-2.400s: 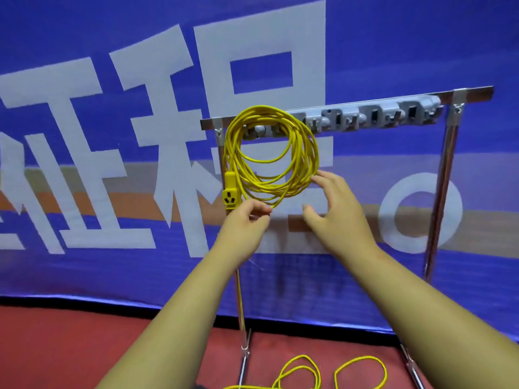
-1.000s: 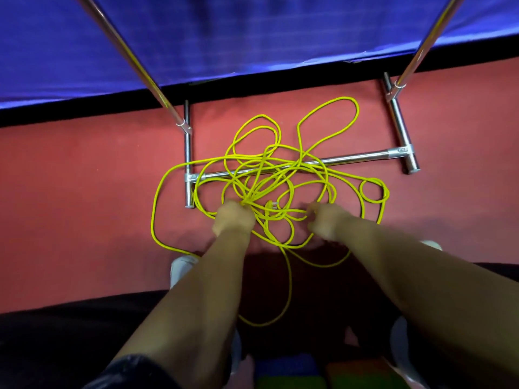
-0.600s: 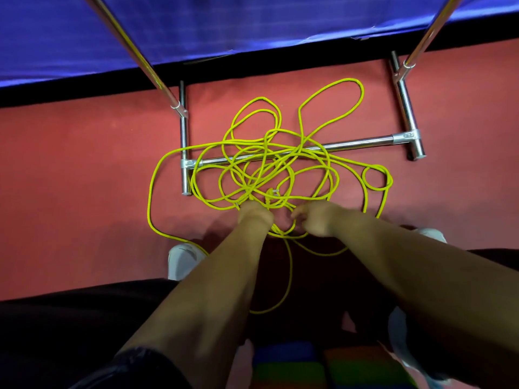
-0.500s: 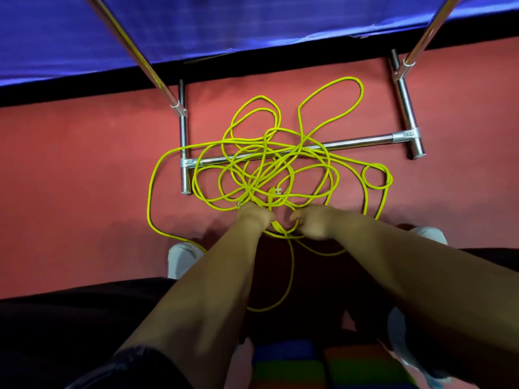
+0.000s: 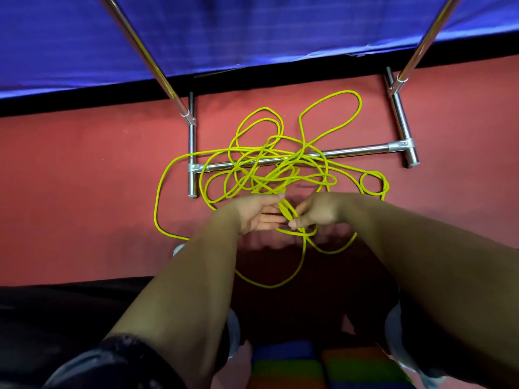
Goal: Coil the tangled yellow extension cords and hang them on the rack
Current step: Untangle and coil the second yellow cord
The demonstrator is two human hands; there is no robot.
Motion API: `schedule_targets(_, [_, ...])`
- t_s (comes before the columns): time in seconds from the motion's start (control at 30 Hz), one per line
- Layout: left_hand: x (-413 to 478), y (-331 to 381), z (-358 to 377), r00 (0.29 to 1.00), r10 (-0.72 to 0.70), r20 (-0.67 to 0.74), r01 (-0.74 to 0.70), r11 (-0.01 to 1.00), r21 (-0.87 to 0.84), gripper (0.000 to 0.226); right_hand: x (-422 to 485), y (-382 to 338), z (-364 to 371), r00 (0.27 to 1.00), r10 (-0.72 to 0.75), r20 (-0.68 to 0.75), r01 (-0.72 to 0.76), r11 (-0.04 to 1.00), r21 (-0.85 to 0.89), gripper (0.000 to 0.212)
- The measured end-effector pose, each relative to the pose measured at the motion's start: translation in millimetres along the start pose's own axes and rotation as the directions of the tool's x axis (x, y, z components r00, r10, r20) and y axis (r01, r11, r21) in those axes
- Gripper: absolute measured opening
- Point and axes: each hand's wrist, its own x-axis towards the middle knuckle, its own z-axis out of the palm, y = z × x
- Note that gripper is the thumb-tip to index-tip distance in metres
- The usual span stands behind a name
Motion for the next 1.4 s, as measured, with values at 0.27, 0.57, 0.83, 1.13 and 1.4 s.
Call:
schedule_targets(0.27, [-49.8, 45.4, 2.6, 0.991, 0.120, 0.052, -0.126, 0.984, 0.124, 0.017, -45.2, -13.4, -29.1, 0.997, -0.027, -0.072, 0.048, 0.950, 0.308, 0.036])
schedule_targets(0.57, [-166.7, 137.8, 11.9, 0.998, 0.019, -0.063, 0.041, 0.560, 0.827, 0.026, -107.7, -37.8, -64.3, 0.918, 0.028, -0.395, 0.182, 0.856, 0.484, 0.016])
schedule_targets(0.83, [-306.7, 216.3, 37.6, 0.873, 0.458, 0.169, -0.472, 0.702, 0.533, 0.024, -156.0, -98.7, -109.1, 0.827, -0.002, -0.562, 0.022, 0.999, 0.028, 0.032])
schedule_targets(1.13, [-347.9, 257.1, 54.7, 0.671, 0.742, 0.003, -0.713, 0.643, 0.280, 0.026, -263.5, -214.0, -160.3, 0.655, -0.246, -0.715, 0.564, 0.788, 0.246, 0.017])
schedule_targets(1.4, [-307.5, 241.7, 71.3, 0.616, 0.780, 0.108, -0.751, 0.541, 0.378, 0.024, -290.7, -203.7, -167.0, 0.590, -0.101, -0.801, 0.627, 0.682, 0.376, 0.055])
